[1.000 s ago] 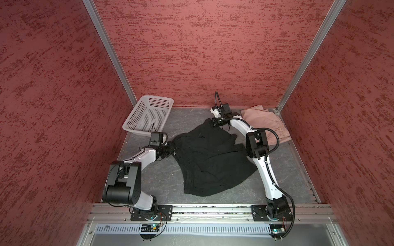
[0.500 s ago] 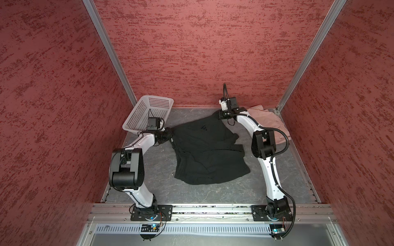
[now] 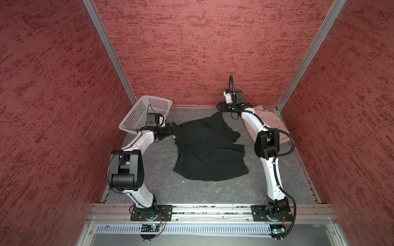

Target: Fold and stack the shorts

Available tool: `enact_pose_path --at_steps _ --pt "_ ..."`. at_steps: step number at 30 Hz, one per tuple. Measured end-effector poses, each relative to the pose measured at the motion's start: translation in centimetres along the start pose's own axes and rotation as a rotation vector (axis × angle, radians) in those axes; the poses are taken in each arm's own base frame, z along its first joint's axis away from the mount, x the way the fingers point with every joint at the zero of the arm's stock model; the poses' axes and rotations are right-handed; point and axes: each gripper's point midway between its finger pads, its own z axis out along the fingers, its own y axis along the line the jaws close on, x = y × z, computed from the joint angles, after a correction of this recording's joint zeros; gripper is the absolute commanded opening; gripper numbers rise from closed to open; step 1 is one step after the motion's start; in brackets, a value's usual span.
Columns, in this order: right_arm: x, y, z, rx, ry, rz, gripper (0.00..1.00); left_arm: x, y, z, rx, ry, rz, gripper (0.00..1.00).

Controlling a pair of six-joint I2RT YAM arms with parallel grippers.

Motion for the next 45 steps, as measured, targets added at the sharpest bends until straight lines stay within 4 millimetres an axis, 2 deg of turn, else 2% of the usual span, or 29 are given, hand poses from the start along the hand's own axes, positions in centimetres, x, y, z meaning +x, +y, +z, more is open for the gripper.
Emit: enact_pose_path --at_steps 3,5,8,9,11,13,17,20,22,28,33,36,41,43,44,45 --pt "4.3 -0.1 -4.8 0.048 0.081 0.047 0.83 2.1 -1.6 -3.7 0.028 -0.048 0.013 0.99" --pt "6.8 0.2 -9.4 0.087 0.091 0.085 0.83 5.2 -2.5 -4.8 0.039 -0.031 0.021 0.99" --pt "9.4 0.6 -16.1 0.134 0.048 0.147 0.81 11.0 -2.8 -4.3 0.027 0.075 0.028 0.99" --pt "10.4 0.6 -17.6 0.146 0.036 0.167 0.80 12.8 -2.6 -3.9 0.015 0.117 0.025 0.99" --pt "13.3 0.3 -20.1 0.177 0.040 0.218 0.78 16.3 -1.5 -3.6 -0.027 0.193 0.008 1.00" --pt "17.2 -0.2 -21.3 0.207 0.087 0.273 0.75 18.5 0.1 -3.8 -0.075 0.229 -0.021 1.00" --pt "26.2 -1.3 -22.7 0.270 0.249 0.392 0.66 21.4 3.0 -4.3 -0.149 0.254 -0.089 0.95" --pt "30.4 -1.5 -24.0 0.298 0.305 0.457 0.60 22.6 4.3 -4.5 -0.184 0.257 -0.115 0.88" --pt "31.6 -1.5 -24.2 0.295 0.317 0.484 0.57 22.8 4.7 -4.5 -0.192 0.253 -0.120 0.87" --pt "34.4 -1.0 -23.2 0.258 0.368 0.550 0.51 22.1 3.9 -4.0 -0.166 0.227 -0.078 0.87" --pt "34.5 -0.5 -22.7 0.215 0.360 0.572 0.46 21.8 3.6 -3.4 -0.157 0.223 -0.049 0.86" --pt "34.3 -0.2 -22.2 0.189 0.357 0.579 0.37 22.1 3.7 -3.0 -0.160 0.240 -0.047 0.78" --pt "34.9 0.2 -21.8 0.163 0.373 0.594 0.35 22.1 3.1 -2.5 -0.133 0.243 -0.048 0.74" --pt "34.8 0.5 -21.8 0.147 0.371 0.596 0.32 22.3 3.0 -2.5 -0.125 0.248 -0.051 0.71" --pt "34.7 0.6 -21.7 0.139 0.370 0.594 0.28 22.4 3.0 -2.5 -0.124 0.251 -0.053 0.67" --pt "34.6 0.7 -21.7 0.133 0.368 0.596 0.23 22.7 3.0 -2.5 -0.124 0.255 -0.055 0.59"
